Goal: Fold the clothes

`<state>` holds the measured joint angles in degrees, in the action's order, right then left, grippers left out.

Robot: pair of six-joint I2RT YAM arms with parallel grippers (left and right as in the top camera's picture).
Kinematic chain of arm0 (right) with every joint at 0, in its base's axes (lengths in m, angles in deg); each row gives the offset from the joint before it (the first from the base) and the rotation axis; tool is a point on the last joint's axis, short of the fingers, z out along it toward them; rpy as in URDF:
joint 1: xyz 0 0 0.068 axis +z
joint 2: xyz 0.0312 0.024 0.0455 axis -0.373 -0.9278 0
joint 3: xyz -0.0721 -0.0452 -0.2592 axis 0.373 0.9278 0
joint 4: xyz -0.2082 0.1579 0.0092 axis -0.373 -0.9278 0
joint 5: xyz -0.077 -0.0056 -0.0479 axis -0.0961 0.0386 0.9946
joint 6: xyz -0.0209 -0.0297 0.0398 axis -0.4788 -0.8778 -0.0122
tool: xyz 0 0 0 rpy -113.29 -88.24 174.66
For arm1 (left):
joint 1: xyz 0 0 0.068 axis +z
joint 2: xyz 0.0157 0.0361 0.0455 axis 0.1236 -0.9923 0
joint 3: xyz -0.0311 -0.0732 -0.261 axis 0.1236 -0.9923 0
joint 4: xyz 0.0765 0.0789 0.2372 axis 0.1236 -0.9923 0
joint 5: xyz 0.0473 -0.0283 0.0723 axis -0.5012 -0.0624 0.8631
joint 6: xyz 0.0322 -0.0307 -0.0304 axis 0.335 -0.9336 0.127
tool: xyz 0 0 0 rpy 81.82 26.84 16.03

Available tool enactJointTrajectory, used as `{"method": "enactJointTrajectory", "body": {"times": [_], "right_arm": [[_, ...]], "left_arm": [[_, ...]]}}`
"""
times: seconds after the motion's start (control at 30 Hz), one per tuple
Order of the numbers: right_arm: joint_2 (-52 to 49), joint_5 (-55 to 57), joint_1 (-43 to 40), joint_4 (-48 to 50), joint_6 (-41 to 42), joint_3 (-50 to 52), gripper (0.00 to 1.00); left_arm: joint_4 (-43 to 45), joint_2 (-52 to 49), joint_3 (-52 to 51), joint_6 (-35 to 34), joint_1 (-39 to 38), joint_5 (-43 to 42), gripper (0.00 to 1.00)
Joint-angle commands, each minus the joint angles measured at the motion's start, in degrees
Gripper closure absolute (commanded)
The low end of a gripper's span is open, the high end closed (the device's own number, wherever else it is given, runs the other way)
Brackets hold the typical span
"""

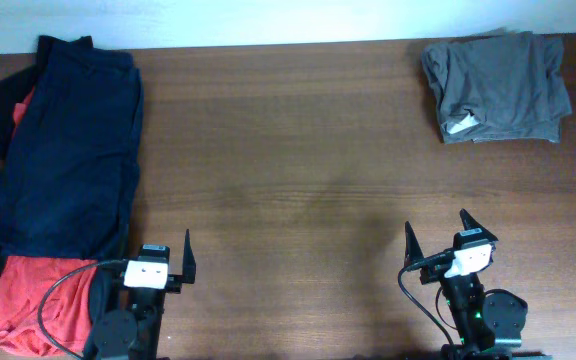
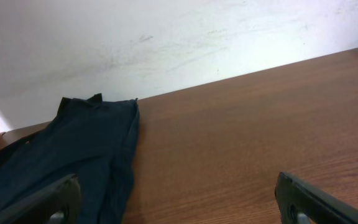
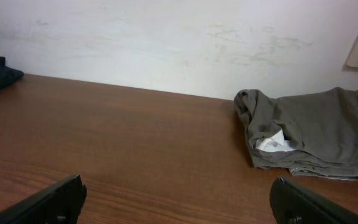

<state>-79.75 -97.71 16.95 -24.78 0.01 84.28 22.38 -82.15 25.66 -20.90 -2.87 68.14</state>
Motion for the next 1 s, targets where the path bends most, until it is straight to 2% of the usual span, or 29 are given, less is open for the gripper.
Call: {"method": "enactJointTrajectory", "body": {"times": [0.0,0.97], "right_arm": [[0.33,-0.33,-0.33,-0.04,0.20,0.48,0.01],[0.33,1.60,-0.33,-0.17,0.00,0.48,0.01]], "left_arm": [[-0.26,0.44,-0.22,0.46,0.33,-0.83,0.01],[-0.26,0.44,-0.22,0.48,0.33,-0.22,0.01]]}}
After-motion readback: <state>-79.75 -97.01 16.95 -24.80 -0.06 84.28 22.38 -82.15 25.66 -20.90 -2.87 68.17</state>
